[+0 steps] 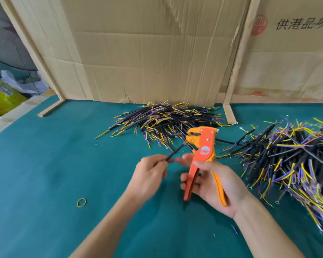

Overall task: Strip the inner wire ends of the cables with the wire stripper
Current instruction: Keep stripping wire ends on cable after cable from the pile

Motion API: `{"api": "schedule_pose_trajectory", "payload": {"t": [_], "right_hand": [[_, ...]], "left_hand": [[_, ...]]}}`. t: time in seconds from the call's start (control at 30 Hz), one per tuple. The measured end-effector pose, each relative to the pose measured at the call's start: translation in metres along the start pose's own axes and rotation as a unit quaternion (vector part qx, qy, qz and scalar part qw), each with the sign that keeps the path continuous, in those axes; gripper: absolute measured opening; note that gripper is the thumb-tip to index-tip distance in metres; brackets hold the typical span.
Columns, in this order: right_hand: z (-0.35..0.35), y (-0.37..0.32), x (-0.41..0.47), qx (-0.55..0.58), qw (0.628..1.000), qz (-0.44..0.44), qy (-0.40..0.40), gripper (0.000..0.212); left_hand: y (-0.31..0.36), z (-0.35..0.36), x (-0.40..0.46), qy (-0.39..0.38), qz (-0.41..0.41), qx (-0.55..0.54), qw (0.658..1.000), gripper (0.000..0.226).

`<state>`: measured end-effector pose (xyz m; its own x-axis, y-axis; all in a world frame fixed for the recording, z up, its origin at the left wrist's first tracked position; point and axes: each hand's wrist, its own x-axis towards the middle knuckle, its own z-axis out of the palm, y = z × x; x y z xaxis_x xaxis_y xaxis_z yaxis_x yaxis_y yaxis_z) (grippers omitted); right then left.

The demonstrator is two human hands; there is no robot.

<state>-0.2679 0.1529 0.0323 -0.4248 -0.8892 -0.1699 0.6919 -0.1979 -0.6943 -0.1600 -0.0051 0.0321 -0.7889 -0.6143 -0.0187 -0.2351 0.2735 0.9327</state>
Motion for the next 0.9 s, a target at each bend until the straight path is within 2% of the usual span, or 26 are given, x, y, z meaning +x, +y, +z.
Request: {"api": "schedule_pose_trajectory", "payload": {"t": [0.13,0.3,0.43,0.7,0.9], "right_hand": [[-0.012,-0.015,-0.003,-0.004,0.996,-0.083,0.019,0.053],[-0.025,-0.027,-0.006,-0.025,0.994,-0.110,0.004,0.054],[-0.025,-0.026,-0.004,-0.033,0.994,-0.103,-0.016,0.054],[-0.028,-0.026,-0.001,-0.033,0.994,-0.106,0.013,0.057],[-0.025,-0.021,0.004,-0.059,0.993,-0.099,-0.008,0.044]], "left_hand": [[-0.005,0.019,-0.024,-0.077,0.000,-0.083,0.994,0.022],[-0.011,0.019,-0.029,-0.140,0.016,-0.145,0.979,0.017],[-0.013,0.018,-0.025,-0.126,0.001,-0.163,0.979,0.014],[-0.017,0.027,-0.022,-0.081,0.018,-0.155,0.984,0.012],[-0.020,0.031,-0.020,-0.059,0.019,-0.154,0.986,0.011]]}}
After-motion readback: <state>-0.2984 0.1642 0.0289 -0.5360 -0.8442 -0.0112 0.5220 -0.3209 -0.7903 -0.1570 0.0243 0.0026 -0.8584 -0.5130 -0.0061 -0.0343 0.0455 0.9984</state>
